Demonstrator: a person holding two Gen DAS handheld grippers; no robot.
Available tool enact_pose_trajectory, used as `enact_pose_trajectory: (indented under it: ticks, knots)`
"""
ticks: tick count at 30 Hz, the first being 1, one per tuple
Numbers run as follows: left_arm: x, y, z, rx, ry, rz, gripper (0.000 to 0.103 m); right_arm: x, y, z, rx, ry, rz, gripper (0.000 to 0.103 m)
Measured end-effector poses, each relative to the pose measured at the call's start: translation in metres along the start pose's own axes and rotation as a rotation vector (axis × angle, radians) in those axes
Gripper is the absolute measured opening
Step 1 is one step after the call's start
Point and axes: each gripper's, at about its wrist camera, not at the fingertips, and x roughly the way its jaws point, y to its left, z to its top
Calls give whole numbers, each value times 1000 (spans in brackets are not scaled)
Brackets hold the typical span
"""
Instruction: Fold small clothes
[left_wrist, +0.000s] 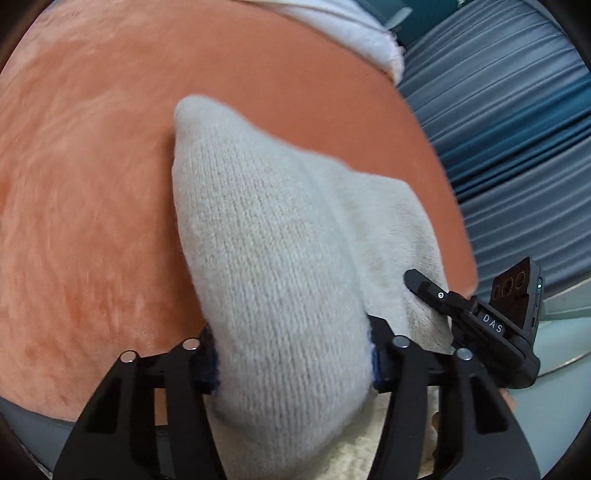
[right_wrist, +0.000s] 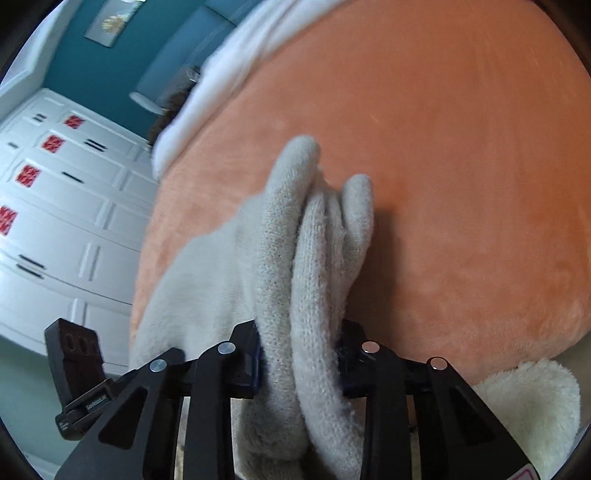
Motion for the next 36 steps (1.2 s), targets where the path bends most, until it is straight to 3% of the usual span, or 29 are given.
enact_pose_trajectory:
  ticks: [4, 9, 12, 15, 18, 21, 22, 25, 27, 29, 32, 36]
  knots:
    - [-45, -33, 18, 65, -70, -86, 51, -58, 63, 13, -142, -144, 9, 28]
    - [-131, -83, 42, 239, -254, -167, 52, -129, 141, 36, -277, -347, 94, 28]
    - [-189, -101, 53, 345, -367, -172, 54, -156, 186, 45, -356, -424, 159, 28]
    - [-226, -98, 61, 391, -441, -143, 56, -158, 218, 49, -400, -440, 227, 30]
    - [-237, -66, 69, 379, -480, -82, 60, -116, 240, 53, -410, -398, 251, 32]
    - [-209, -1, 76, 315, -434, -15, 77, -41, 230, 48, -397, -290, 236, 42]
    - [-196, 25, 75, 278, -412, 22, 81, -2, 217, 46, -377, -223, 210, 46]
    - [-136, 105, 62, 112, -272, 178, 80, 80, 164, 26, -233, -61, 58, 47]
    - [-125, 140, 46, 29, -236, 176, 78, 91, 139, 14, -137, -38, 70, 47]
    - [-134, 159, 35, -23, -281, 121, 82, 89, 133, 7, -141, -50, 82, 51]
    - [-139, 164, 47, -40, -316, 114, 93, 96, 144, 17, -193, -37, 53, 64]
    - [-117, 177, 74, -48, -264, 168, 93, 130, 151, 36, -162, 33, 74, 73]
